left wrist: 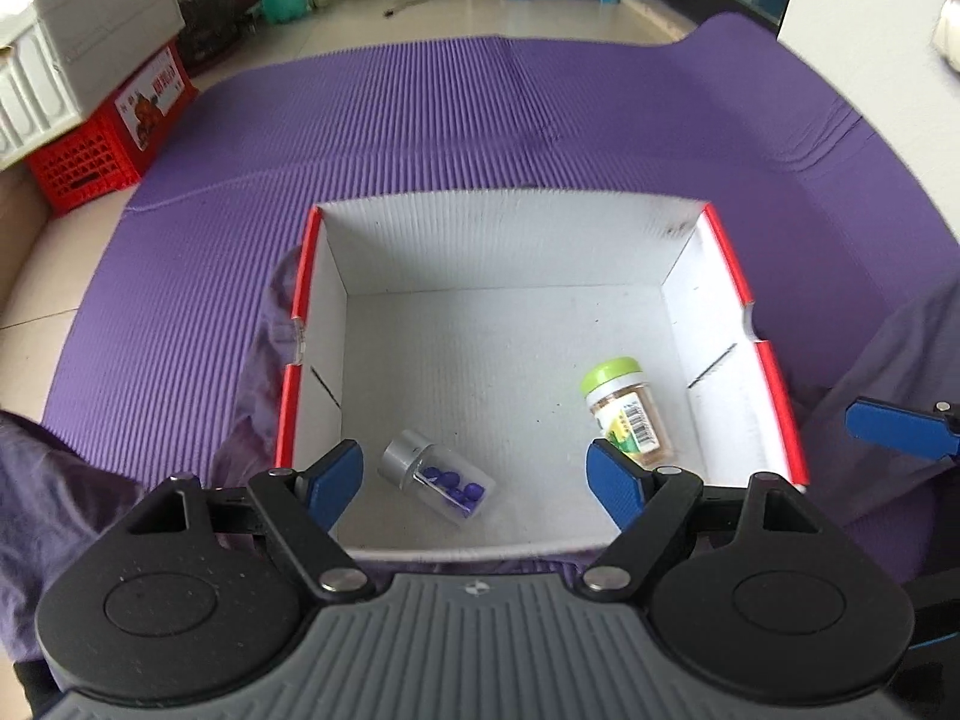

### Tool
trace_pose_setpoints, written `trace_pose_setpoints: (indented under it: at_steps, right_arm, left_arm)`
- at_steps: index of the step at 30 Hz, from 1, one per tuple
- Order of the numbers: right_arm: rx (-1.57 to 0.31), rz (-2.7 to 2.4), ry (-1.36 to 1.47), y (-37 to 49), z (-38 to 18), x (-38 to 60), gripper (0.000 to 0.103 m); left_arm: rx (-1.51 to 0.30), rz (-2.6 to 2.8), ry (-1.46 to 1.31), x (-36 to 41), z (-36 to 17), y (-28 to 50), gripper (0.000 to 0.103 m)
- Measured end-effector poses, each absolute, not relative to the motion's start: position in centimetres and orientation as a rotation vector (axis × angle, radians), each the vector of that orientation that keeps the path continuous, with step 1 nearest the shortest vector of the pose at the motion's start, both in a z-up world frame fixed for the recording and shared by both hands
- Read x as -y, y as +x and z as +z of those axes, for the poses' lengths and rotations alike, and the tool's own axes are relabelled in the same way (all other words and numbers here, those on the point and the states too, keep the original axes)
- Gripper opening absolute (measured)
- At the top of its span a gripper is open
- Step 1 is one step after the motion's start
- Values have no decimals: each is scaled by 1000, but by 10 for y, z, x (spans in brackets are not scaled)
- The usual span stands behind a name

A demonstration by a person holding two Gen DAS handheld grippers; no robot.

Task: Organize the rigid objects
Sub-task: 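Carry both items into red box and open both tools, then lift both tools out of the box back toward the items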

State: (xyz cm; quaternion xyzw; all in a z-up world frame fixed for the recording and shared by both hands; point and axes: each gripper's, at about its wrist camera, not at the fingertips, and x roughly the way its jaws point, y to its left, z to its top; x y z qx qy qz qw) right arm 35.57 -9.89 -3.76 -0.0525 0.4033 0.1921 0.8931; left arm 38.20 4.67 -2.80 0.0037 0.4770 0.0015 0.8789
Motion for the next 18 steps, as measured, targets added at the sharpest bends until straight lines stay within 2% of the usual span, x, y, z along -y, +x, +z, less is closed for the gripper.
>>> trace_pose_setpoints:
  at_steps: [7,18]
  right_arm:
    - [-774,413,-82,324,-14,108,93]
    - [-707,469,-51,275,11,123,98]
  left_arm:
    - [-919,13,18,-44,3,338,82]
    - [-837,-8,3,-35,27,272,82]
